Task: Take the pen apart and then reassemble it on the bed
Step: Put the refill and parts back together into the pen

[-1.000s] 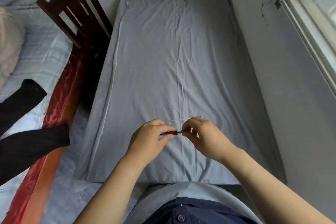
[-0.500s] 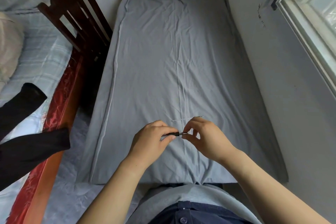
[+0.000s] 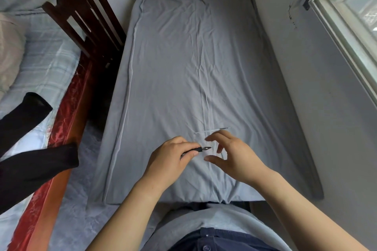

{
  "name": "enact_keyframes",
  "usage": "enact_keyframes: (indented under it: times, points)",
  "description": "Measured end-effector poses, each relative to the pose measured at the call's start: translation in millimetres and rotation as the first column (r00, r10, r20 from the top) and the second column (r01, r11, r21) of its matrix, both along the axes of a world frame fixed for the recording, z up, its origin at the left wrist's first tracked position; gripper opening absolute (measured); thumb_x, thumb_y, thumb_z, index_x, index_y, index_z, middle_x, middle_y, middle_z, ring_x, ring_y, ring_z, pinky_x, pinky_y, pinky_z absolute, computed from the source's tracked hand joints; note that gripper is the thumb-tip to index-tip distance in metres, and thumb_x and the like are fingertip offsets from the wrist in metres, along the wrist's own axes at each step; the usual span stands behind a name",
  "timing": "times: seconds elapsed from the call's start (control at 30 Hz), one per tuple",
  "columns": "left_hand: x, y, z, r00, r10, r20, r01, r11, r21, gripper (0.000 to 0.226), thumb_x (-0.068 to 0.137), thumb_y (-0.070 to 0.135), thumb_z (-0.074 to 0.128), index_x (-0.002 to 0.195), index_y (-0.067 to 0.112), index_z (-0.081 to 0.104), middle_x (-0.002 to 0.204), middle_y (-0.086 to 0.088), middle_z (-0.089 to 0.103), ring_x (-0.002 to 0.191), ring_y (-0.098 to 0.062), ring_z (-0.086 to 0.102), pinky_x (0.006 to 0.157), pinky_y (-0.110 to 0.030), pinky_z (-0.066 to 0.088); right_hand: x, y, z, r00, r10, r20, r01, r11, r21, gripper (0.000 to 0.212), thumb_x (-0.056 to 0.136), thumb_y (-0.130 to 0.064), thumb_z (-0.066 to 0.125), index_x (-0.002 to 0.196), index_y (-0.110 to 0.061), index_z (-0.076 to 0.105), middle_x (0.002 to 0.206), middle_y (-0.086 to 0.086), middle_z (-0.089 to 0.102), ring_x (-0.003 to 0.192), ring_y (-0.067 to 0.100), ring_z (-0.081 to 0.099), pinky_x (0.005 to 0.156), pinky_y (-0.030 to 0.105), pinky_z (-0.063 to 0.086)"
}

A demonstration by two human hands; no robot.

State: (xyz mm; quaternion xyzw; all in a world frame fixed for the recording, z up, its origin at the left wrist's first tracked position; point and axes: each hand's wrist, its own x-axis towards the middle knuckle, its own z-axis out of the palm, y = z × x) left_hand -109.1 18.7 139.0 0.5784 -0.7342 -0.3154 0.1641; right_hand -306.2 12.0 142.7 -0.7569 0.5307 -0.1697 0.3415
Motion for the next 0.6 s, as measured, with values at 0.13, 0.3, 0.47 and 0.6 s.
enact_keyframes:
  times: [0.13,0.3,0.47,0.6]
  points:
    - [-2,4,-2,1.0,-0.02,-0.022,0.02,1.0,-0.003,0.02,0.088,0.04,0.054,0.106,0.04,0.062,0.087,0.015,0.058,0.077,-0.002,0.053,0.066,-0.023,0.048,0,0,3,1.0,-0.008,0.018,0.008,1.0,-0.026,0.012,0.087,-0.034,0.058,0.089,-0.023,0.062,0.094,-0.009,0.058,0.075,0.009,0.059,0.068,0.037,0.052]
    - [-3,5,-2,0.997,-0.008,-0.083,0.005,1.0,-0.029,0.019,0.084,0.037,0.061,0.102,0.037,0.063,0.081,0.022,0.056,0.08,-0.001,0.056,0.068,-0.02,0.049,-9,0,5,1.0,0.007,0.028,-0.007,1.0,0.004,0.029,0.082,-0.043,0.062,0.106,-0.028,0.057,0.104,-0.016,0.059,0.078,0.004,0.059,0.068,0.024,0.049]
    - [-7,1,-2,0.997,-0.01,-0.071,0.008,0.999,-0.033,0.013,0.081,0.036,0.065,0.093,0.032,0.066,0.079,0.022,0.055,0.079,0.0,0.055,0.068,-0.02,0.048,-13,-3,4,0.999,0.021,0.047,-0.021,1.0,0.001,0.009,0.086,-0.032,0.06,0.087,-0.024,0.062,0.087,-0.009,0.06,0.074,0.008,0.059,0.065,0.03,0.049]
    - [-13,-2,-6,0.998,-0.025,0.055,0.027,0.999,-0.027,0.023,0.083,0.051,0.05,0.095,0.035,0.063,0.084,0.016,0.059,0.078,-0.001,0.051,0.064,-0.023,0.044,-17,-9,-3,0.999,0.043,-0.011,-0.043,0.999,0.031,0.023,0.093,-0.033,0.047,0.086,-0.017,0.063,0.086,0.0,0.061,0.073,0.019,0.057,0.067,0.043,0.049]
